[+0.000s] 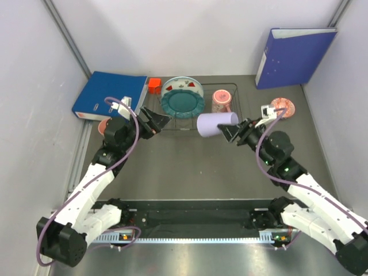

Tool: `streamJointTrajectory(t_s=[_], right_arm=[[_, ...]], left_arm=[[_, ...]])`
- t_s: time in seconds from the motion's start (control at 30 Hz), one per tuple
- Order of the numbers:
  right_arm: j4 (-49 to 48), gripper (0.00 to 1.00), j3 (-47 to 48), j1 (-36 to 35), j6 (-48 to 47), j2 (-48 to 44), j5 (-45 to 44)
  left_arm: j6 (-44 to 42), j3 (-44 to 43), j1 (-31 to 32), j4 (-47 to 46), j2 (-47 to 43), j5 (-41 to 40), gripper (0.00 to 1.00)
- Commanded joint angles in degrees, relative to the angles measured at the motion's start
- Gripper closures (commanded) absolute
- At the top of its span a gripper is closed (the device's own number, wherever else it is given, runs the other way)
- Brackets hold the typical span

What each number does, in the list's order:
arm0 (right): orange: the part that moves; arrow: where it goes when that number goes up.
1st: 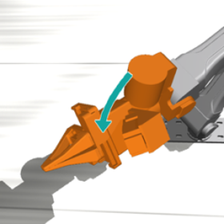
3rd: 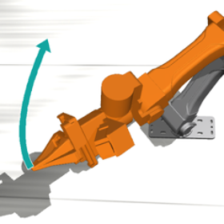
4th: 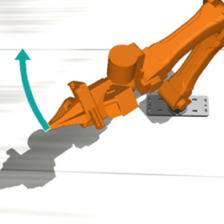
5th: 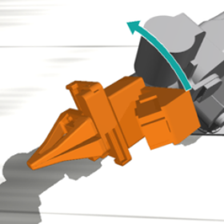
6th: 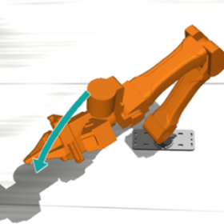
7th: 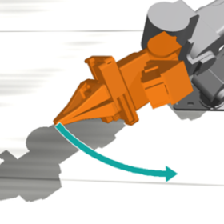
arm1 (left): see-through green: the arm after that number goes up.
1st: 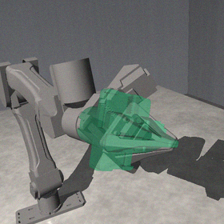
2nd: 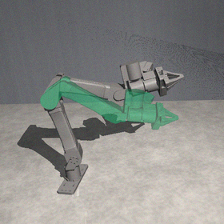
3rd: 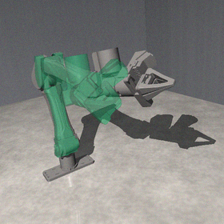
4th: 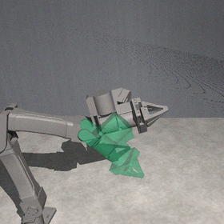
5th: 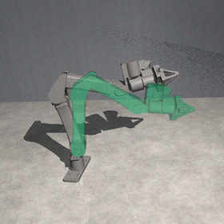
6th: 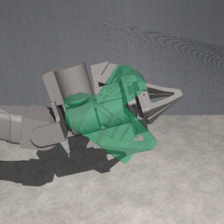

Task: Unload the mixed dishes from the dish rack
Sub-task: Place the cup at the center of the board.

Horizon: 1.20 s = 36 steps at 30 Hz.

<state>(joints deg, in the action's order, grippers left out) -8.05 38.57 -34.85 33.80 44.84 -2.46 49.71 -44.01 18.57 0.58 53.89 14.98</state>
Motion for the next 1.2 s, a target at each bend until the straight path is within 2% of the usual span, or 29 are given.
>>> streamJointTrajectory(t_s=[0.0, 0.03, 0.07, 0.1, 0.17, 0.3, 0.9, 1.0, 1.03, 1.07, 1.17], right_arm=[[-28.38, 1.00, -8.49, 5.31, 16.87, -2.13, 17.21], [-33.90, 1.00, -9.64, 7.32, 18.82, -1.69, 19.83], [-36.92, 1.00, -11.56, 8.12, 20.58, -1.08, 20.82], [-39.47, 1.00, -12.37, 8.83, 23.21, 0.32, 21.52], [-44.67, 1.00, -13.34, 9.45, 24.73, 2.78, 22.58], [-49.60, 1.00, -13.08, 9.36, 26.75, 7.27, 23.28], [-54.17, 1.00, -9.48, 5.59, 26.05, 20.37, 23.46], [-54.44, 1.00, -9.47, 4.36, 25.79, 21.60, 23.46], [-54.44, 1.00, -9.56, 4.27, 25.79, 21.78, 23.38], [-54.52, 1.00, -9.74, 4.09, 25.70, 21.78, 23.29], [-53.91, 1.00, -10.35, 4.18, 25.35, 20.91, 23.20]], left_arm=[[14.23, 5.67, 0.24, -26.29, -0.80, 11.10, 0.01], [16.36, 6.91, 0.24, -30.59, 0.07, 14.25, 0.01], [18.56, 7.96, 0.24, -39.08, 0.60, 15.76, 0.02], [21.71, 9.45, 0.33, -41.95, 1.30, 16.82, 0.04], [22.53, 9.47, 0.42, -44.17, 3.67, 19.99, 0.07], [25.07, 10.69, 1.82, -49.60, 6.05, 20.70, 0.20], [22.18, 7.36, 10.78, -51.47, 11.76, 18.50, 0.30], [22.27, 7.27, 11.75, -52.70, 12.64, 18.68, 0.42], [22.18, 7.10, 11.84, -52.70, 12.73, 18.77, 0.50], [22.09, 7.09, 11.93, -52.52, 12.65, 18.85, 0.62], [20.95, 6.83, 11.93, -50.25, 11.77, 18.59, 0.81]])
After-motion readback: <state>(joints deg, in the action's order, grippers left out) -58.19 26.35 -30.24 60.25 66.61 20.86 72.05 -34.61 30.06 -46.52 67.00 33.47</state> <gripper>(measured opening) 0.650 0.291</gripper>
